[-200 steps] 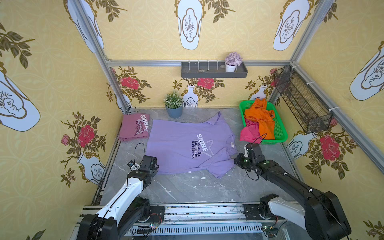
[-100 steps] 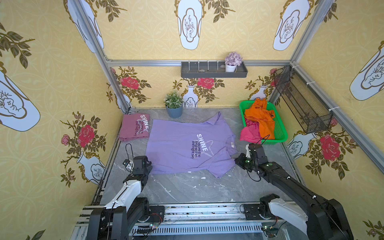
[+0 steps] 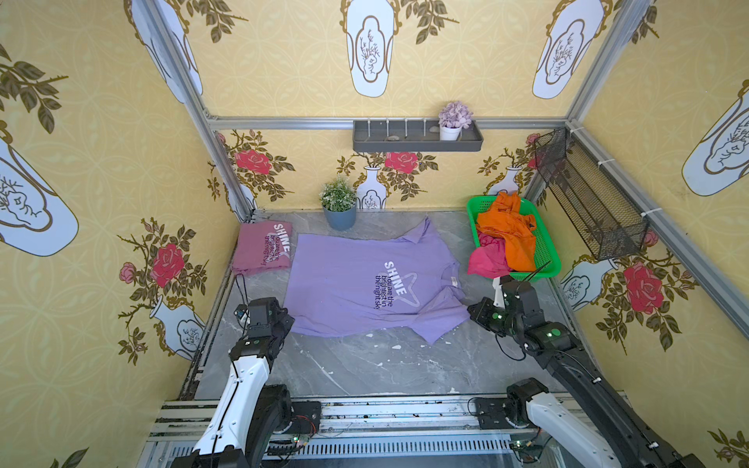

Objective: Fold and stack t-shirts
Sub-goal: Fold the T-shirt.

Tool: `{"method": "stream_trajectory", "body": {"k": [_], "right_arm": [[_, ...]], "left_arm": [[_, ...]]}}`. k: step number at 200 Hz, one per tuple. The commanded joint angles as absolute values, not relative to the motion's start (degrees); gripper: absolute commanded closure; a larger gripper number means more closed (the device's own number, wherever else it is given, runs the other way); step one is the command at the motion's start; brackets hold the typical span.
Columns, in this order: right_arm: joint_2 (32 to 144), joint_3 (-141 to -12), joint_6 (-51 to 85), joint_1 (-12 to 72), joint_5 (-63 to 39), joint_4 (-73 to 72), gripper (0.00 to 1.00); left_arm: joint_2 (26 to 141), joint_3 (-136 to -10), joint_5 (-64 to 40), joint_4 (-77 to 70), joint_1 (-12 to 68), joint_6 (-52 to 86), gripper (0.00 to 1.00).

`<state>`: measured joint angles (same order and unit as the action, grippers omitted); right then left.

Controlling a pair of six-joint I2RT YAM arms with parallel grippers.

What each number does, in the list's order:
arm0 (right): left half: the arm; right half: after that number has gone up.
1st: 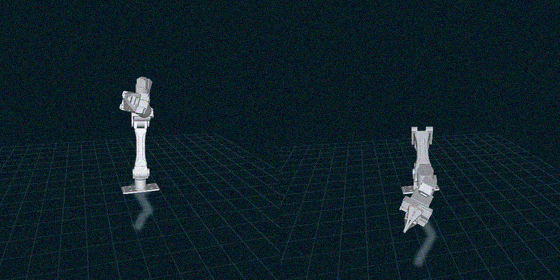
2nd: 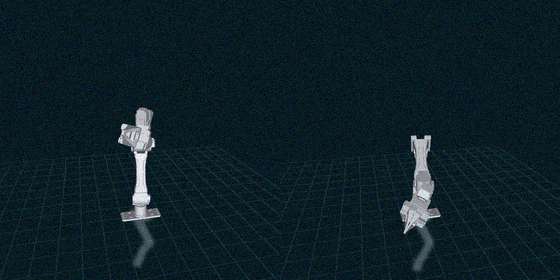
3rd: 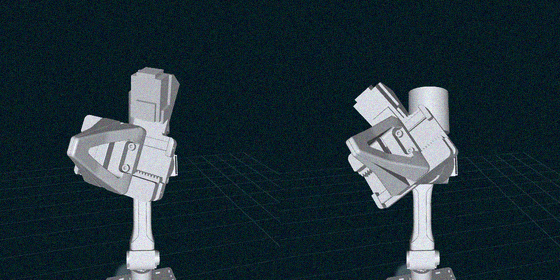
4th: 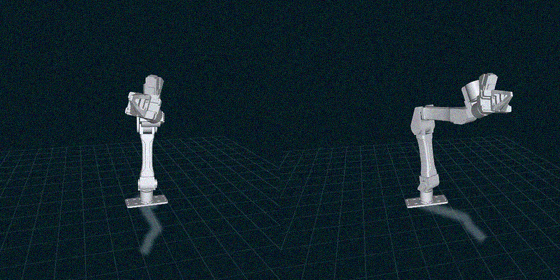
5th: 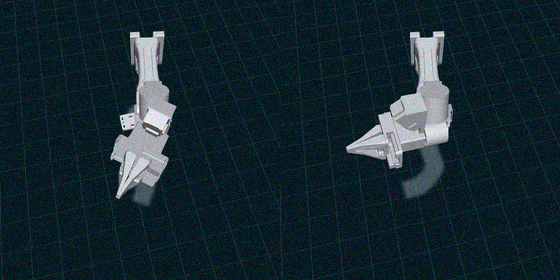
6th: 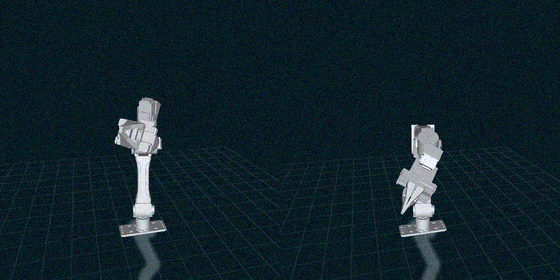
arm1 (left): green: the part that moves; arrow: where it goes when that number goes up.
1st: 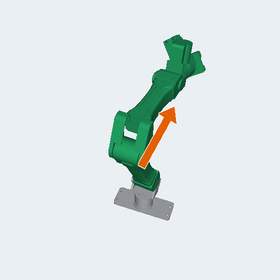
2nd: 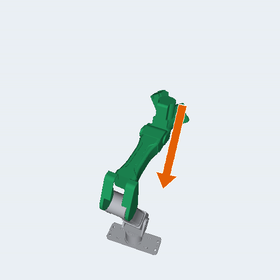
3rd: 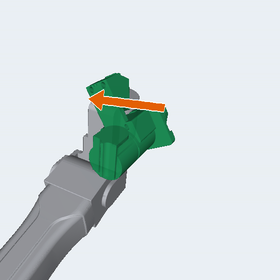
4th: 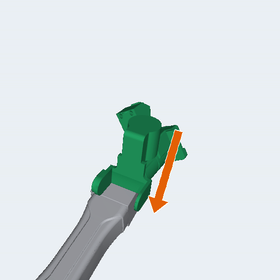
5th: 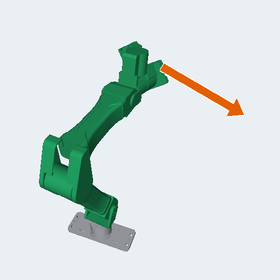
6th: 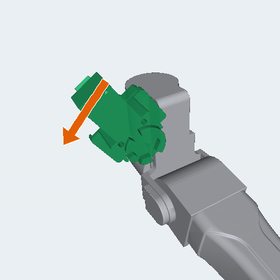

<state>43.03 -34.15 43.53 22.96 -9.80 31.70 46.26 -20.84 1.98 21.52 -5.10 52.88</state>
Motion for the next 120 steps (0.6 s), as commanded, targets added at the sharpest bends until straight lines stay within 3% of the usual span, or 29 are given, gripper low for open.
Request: {"method": "stream_trajectory", "body": {"k": [1, 56, 120], "right_arm": [[42.51, -34.6, 44.02, 22.88, -7.86, 37.74, 1.0], [38.64, -36.56, 45.83, 22.98, -4.81, 47.06, 1.0], [36.94, -36.63, 47.24, 23.27, -4.66, 48.22, 1.0]], "left_arm": [[45.5, -21.11, 1.6, 22.85, -5.74, 51.94, 1.0], [44.27, -21.02, 1.13, 22.14, -8.49, 51.47, 1.0], [44.92, -22.28, -3.47, 20.19, -10.99, 49.69, 1.0]]}}
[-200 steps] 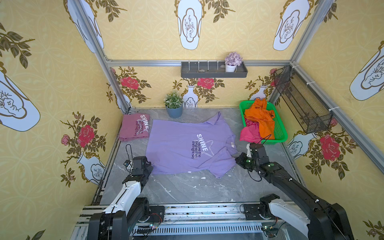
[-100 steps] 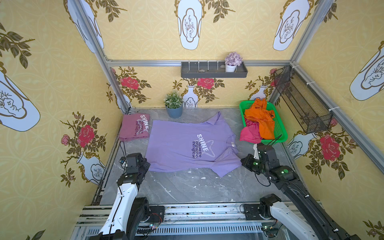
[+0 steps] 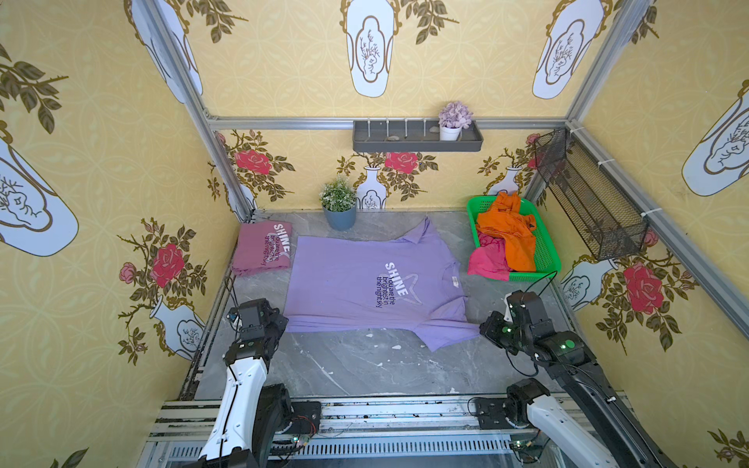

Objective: Fold and stack t-shirts
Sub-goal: Fold the T-shirt.

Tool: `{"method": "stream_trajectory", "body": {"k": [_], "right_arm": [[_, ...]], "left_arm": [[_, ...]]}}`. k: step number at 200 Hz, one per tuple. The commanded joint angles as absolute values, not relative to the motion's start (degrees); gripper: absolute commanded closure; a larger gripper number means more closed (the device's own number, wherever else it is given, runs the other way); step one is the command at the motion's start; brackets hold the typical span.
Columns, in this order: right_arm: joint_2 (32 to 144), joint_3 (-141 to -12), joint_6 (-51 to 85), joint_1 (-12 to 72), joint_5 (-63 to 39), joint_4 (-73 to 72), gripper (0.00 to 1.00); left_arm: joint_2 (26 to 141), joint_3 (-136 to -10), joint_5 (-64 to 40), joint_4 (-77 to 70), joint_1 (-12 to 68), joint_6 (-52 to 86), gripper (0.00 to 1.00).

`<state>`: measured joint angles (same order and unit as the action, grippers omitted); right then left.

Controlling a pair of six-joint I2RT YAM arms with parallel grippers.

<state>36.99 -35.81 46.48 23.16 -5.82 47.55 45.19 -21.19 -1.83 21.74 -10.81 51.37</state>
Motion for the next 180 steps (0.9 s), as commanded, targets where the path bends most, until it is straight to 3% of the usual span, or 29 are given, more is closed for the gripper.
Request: {"method": "stream_trajectory", "body": {"k": [1, 60, 180], "right_arm": [[36.97, -36.73, 47.22, 23.28, -4.7, 48.19, 1.0], [45.79, -41.76, 45.3, 23.44, -6.15, 40.51, 1.0], [70.82, -48.8, 39.69, 23.04, -6.63, 22.4, 1.0]], "left_arm": [[44.92, -22.35, -3.54, 20.16, -10.99, 49.63, 1.0], [48.66, -27.82, -5.01, 17.81, -11.03, 48.43, 1.0], [68.49, -31.66, -4.43, 3.08, -10.01, 48.43, 1.0]]}}
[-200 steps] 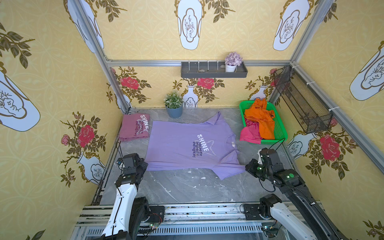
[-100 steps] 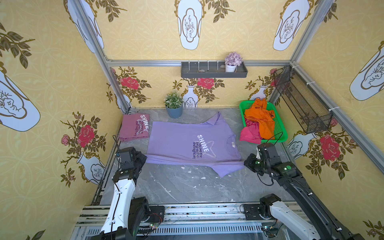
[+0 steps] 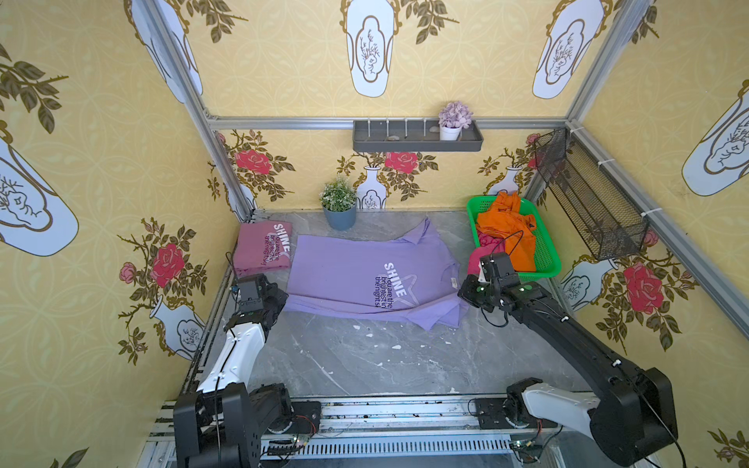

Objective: Fold and stack t-shirts
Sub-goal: Fold the T-shirt.

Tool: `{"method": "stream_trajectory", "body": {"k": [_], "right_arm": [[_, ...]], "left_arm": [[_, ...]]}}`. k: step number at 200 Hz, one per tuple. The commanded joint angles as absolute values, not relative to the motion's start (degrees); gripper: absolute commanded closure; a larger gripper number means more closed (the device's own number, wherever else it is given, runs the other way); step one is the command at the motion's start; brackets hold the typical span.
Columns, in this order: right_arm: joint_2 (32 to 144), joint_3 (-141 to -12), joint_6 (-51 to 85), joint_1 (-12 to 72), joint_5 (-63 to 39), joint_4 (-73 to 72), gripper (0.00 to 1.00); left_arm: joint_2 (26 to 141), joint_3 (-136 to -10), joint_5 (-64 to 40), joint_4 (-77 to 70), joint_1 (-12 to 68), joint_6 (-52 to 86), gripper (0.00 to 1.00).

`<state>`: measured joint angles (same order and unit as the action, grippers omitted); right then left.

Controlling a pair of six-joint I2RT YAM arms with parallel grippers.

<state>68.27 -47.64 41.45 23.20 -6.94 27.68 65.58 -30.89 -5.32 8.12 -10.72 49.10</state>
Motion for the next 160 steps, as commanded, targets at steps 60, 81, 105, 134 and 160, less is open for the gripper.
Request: {"method": "stream_trajectory", "body": {"k": [60, 81, 105, 134, 160], "right_arm": [[78.72, -52.02, 36.47, 19.72, -7.46, 17.74, 1.0], [81.55, -53.77, 35.51, 19.03, -7.54, 16.92, 1.0], [83.64, -54.69, 34.98, 18.3, -7.72, 16.09, 1.0], [84.76, -55.28, 34.74, 18.04, -8.02, 15.36, 1.0], [86.11, -55.84, 34.6, 18.01, -8.51, 14.9, 1.0]], "left_arm": [[77.87, -35.39, -1.77, -0.76, -6.6, 48.77, 1.0], [80.81, -36.39, -1.32, -2.25, -5.99, 49.09, 1.0], [83.39, -37.38, -1.4, -3.66, -5.75, 49.39, 1.0], [85.31, -38.57, -0.67, -4.26, -5.42, 49.28, 1.0], [87.63, -39.24, -0.48, -5.39, -5.38, 49.39, 1.0]]}}
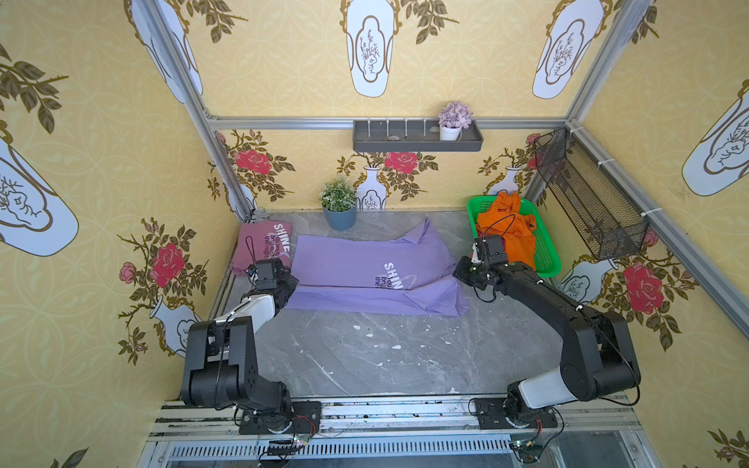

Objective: Fold and stack t-shirts
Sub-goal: Fold the T-shirt.

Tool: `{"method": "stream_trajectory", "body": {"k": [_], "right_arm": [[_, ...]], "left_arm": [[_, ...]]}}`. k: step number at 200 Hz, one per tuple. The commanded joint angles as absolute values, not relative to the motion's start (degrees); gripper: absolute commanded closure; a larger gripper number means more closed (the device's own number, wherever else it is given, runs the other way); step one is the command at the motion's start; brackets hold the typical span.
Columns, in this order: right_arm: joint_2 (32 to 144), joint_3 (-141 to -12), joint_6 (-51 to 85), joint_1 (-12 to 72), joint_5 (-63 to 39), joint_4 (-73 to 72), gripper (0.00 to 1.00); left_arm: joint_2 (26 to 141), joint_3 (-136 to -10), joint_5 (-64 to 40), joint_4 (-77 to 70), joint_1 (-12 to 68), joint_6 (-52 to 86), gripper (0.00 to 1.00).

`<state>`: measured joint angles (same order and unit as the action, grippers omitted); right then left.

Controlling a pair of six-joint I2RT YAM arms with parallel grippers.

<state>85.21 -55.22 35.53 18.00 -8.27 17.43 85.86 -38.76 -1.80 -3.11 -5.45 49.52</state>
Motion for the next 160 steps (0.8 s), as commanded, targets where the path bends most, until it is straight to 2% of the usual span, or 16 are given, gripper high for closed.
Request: {"method": "stream_trajectory", "body": {"k": [1, 32, 35, 41, 51, 54, 160], "right_arm": [[86.16, -55.87, 34.57, 17.97, -8.47, 14.88, 1.0], [88.6, -57.25, 34.24, 17.97, -9.2, 13.92, 1.0], [89.01, -57.57, 34.15, 17.93, -9.4, 13.89, 1.0], [89.73, -58.26, 34.09, 18.02, -9.5, 13.97, 1.0], [90.88, -59.05, 34.07, 18.02, -10.01, 13.35, 1.0], [91.24, -59.39, 34.04, 18.02, -10.2, 13.21, 1.0], [103.57, -71.18, 32.28, 19.4, -11.16, 12.84, 1.0]], "left_arm": [[87.76, -39.26, -0.46, -5.46, -5.33, 49.35, 1.0], [91.66, -40.77, -0.85, -6.22, -5.08, 48.96, 0.99], [91.91, -40.86, -0.94, -6.42, -5.07, 48.96, 0.9], [92.38, -40.87, -0.96, -6.81, -4.93, 48.89, 0.64], [92.81, -40.66, -1.0, -7.24, -4.89, 48.87, 0.07], [92.81, -40.48, -1.17, -7.55, -4.84, 48.87, 0.0], [87.51, -36.85, 1.1, -6.87, -4.44, 47.64, 0.01]]}}
